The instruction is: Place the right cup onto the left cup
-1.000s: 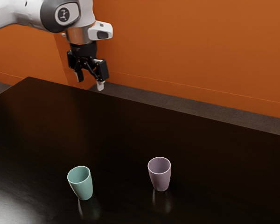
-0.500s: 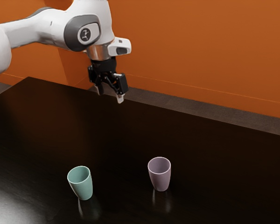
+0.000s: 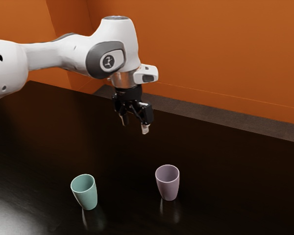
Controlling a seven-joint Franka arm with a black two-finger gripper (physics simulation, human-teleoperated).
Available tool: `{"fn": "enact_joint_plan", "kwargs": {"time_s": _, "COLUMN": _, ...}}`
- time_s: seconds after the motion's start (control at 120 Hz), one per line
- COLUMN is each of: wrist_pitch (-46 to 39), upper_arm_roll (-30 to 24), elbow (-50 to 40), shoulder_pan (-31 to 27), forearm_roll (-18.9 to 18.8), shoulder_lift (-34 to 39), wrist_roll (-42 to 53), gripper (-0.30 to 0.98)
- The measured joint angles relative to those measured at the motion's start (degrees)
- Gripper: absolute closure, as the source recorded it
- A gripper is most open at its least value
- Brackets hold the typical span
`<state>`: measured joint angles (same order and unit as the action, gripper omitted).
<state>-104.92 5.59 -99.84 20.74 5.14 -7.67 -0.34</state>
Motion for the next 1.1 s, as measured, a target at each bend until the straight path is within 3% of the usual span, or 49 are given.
{"fn": "enact_joint_plan", "kwargs": {"time_s": 0.375, "wrist_pitch": -3.9, "upper_arm_roll": -5.7, "elbow": -3.8, "shoulder_pan": 3.2, "forearm_roll": 0.7, "shoulder_lift": -1.3, "wrist_roll": -3.0, "gripper": 0.08}}
{"fn": "enact_joint_plan", "kwargs": {"time_s": 1.1, "wrist_pitch": -9.9, "upper_arm_roll": -5.8, "elbow": 2.1, "shoulder_pan": 5.9, "forearm_roll": 0.7, "shoulder_lift": -15.8, "wrist_roll": -6.6, "gripper": 0.13}}
